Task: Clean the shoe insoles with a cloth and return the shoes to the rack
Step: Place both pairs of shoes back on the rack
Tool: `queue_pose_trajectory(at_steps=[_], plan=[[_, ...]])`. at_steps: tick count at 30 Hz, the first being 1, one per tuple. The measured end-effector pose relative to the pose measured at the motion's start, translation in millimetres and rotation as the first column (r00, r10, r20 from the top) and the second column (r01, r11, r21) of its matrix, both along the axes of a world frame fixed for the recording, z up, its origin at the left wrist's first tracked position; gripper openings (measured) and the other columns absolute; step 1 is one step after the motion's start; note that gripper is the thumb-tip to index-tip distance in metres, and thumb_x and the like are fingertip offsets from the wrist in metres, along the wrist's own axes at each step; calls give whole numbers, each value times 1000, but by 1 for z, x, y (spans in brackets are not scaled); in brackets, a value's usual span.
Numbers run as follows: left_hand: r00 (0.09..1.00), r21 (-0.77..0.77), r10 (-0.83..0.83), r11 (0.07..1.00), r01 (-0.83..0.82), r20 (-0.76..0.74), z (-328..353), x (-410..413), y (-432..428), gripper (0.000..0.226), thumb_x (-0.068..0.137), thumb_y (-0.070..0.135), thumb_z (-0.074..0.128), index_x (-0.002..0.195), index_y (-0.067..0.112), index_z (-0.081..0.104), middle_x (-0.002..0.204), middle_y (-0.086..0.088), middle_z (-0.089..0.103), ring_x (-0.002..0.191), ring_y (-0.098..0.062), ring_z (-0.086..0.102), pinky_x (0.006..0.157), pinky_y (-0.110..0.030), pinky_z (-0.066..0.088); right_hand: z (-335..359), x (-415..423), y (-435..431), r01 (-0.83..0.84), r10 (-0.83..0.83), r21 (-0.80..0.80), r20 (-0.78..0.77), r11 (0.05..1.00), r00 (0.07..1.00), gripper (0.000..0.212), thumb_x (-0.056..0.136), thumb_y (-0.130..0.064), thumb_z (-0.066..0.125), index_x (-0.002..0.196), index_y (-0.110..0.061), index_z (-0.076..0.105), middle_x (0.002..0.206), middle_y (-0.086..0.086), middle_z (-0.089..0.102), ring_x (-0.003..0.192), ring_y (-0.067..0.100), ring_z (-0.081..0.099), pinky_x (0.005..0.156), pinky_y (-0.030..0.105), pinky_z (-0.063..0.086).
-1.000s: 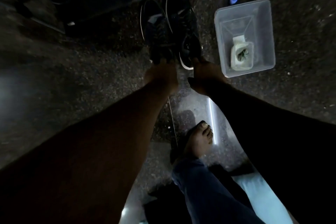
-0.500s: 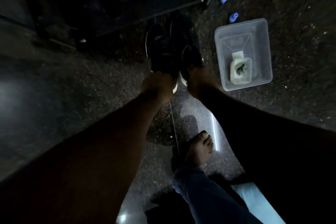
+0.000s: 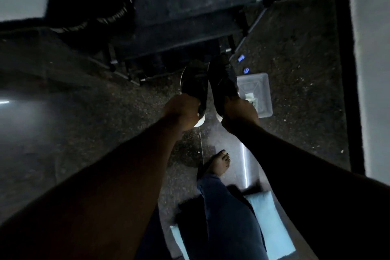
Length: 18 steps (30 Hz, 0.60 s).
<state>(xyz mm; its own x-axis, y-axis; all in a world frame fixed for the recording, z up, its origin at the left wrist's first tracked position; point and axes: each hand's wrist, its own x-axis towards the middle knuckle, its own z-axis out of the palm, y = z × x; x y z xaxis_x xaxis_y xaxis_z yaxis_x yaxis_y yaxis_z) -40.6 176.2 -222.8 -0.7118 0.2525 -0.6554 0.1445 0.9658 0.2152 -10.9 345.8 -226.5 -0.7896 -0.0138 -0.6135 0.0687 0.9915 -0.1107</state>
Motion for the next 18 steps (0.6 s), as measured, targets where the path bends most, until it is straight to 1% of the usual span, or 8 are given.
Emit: queue_pose_trajectory(at_steps=[3, 6, 8, 10, 12, 14, 16, 18], plan=[[999, -7, -22, 1000, 21, -31, 69, 6, -2, 34, 96, 40, 63, 126, 25, 69, 127, -13, 68, 118, -35, 64, 94, -41, 54, 69, 2, 0, -65, 65, 16, -38, 998, 997, 43, 89, -14, 62, 131, -9, 55, 115, 18, 67, 103, 43, 68, 77, 44, 55], [997, -37, -52, 998, 49, -61, 130, 10, -5, 36, 93, 43, 56, 118, 21, 70, 119, -12, 71, 110, -36, 66, 86, -37, 52, 128, 3, 4, -104, 106, 24, -66, 994, 992, 38, 88, -17, 60, 126, -13, 58, 113, 15, 69, 101, 40, 69, 74, 41, 54], [993, -46, -55, 998, 51, -100, 163, 11, -8, 42, 89, 47, 51, 115, 19, 70, 114, -11, 73, 106, -36, 68, 83, -34, 50, 162, 4, 8, -131, 134, 36, -111, 991, 985, 36, 89, -17, 60, 124, -14, 57, 112, 13, 69, 97, 38, 70, 67, 38, 47], [985, -56, -61, 997, 52, -160, 194, 13, -11, 31, 92, 41, 58, 113, 21, 68, 112, -10, 72, 104, -34, 68, 81, -35, 51, 191, 7, 12, -158, 165, 53, -162, 986, 973, 35, 87, -17, 59, 122, -13, 57, 113, 12, 69, 93, 37, 70, 63, 35, 42], [977, -58, -48, 998, 36, -210, 209, 11, -12, 23, 91, 35, 64, 110, 22, 67, 110, -9, 72, 103, -34, 68, 81, -38, 53, 206, 7, 14, -165, 173, 55, -202, 985, 964, 36, 86, -16, 60, 121, -13, 57, 114, 12, 68, 91, 37, 70, 62, 35, 42], [970, -55, -27, 998, 14, -241, 228, 14, -11, 22, 90, 32, 66, 110, 22, 67, 107, -9, 73, 101, -35, 69, 80, -39, 55, 226, 8, 16, -170, 174, 38, -225, 985, 959, 36, 86, -15, 60, 122, -12, 57, 115, 12, 69, 90, 37, 70, 63, 35, 44], [960, -35, -3, 999, -7, -278, 240, 15, -9, 23, 90, 32, 67, 111, 22, 68, 106, -9, 73, 101, -35, 69, 81, -40, 57, 241, 4, 17, -195, 200, 45, -245, 980, 949, 37, 87, -15, 61, 124, -13, 57, 115, 11, 69, 92, 36, 70, 65, 34, 44], [944, -30, 3, 999, -14, -330, 247, 10, -6, 24, 91, 31, 67, 113, 23, 68, 108, -8, 73, 101, -33, 70, 80, -40, 56, 251, -7, 16, -218, 222, 46, -267, 975, 938, 39, 87, -17, 63, 125, -14, 57, 116, 11, 69, 94, 36, 71, 66, 35, 45]])
